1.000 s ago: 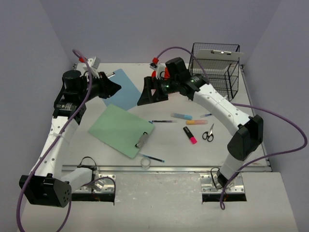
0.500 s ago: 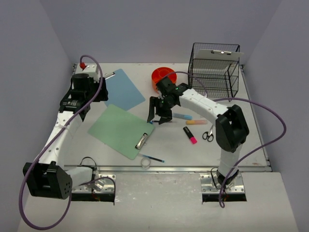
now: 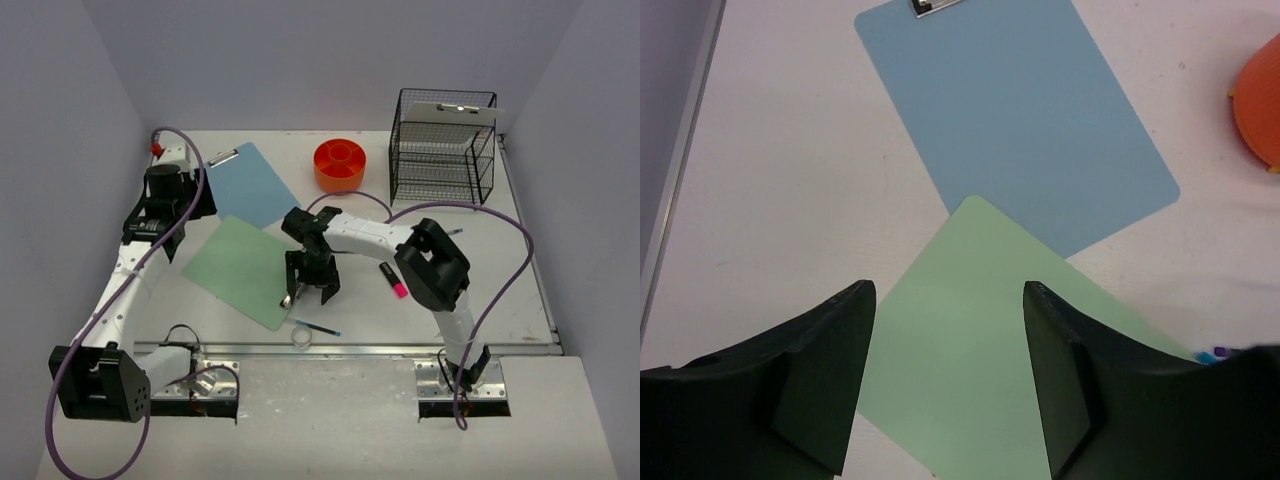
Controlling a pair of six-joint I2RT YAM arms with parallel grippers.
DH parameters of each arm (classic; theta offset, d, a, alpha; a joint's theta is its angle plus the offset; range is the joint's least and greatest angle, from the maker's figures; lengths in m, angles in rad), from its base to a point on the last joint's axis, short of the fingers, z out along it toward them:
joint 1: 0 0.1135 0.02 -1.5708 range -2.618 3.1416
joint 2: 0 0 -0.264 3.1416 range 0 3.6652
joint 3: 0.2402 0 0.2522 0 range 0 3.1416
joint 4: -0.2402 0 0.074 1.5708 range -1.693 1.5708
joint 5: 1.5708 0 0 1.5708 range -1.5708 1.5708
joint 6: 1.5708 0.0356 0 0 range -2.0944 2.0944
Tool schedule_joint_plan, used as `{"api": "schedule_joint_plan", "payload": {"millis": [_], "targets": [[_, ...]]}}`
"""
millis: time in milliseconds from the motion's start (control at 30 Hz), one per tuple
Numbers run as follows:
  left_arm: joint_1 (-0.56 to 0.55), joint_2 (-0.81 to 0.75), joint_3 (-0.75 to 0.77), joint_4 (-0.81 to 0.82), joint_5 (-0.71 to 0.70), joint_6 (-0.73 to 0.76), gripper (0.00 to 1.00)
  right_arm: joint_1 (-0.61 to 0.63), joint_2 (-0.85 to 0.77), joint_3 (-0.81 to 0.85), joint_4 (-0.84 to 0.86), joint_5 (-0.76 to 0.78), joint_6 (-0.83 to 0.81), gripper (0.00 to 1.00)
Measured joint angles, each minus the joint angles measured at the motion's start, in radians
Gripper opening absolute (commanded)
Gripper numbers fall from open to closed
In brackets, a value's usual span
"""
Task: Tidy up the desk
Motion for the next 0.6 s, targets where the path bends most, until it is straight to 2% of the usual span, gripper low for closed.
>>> {"api": "schedule_joint_plan", "payload": {"millis": [333,600], "targets": [[0.062,-0.041,-0.071,0.021,0.039,-0.023,0.59,-0.003,0.088,0.164,0.015,0.05,0.027,0.81],[0.116,-0.052,-0.079,0.025,0.075,-0.023,0.59,-0.003,0.142,0.175,0.014,0.078,0.044,0.81]]}}
